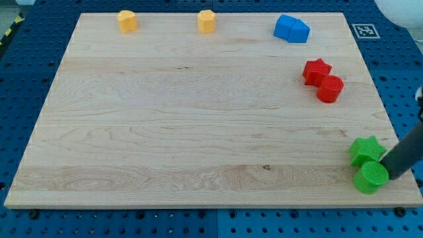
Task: Separate the green star and green circle
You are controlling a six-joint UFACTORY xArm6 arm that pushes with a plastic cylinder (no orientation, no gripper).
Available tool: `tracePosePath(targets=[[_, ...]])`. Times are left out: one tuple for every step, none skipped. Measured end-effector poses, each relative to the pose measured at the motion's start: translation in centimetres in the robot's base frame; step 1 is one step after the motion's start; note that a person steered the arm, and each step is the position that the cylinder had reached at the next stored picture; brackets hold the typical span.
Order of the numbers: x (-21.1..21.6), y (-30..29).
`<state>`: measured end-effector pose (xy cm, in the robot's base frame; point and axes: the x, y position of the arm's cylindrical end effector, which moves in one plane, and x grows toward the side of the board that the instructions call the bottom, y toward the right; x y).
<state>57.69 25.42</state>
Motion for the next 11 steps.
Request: tracePosePath(targets=[[-0.2, -0.6], [-0.2, 0.4], [-0.2, 2.4], [-0.3, 3.0], [-0.8, 2.9], [-1.0, 1.4], [-1.5, -1.0], [-2.9, -3.0], [-3.2, -3.8], [-3.3, -3.4], [-4.9, -0.5]])
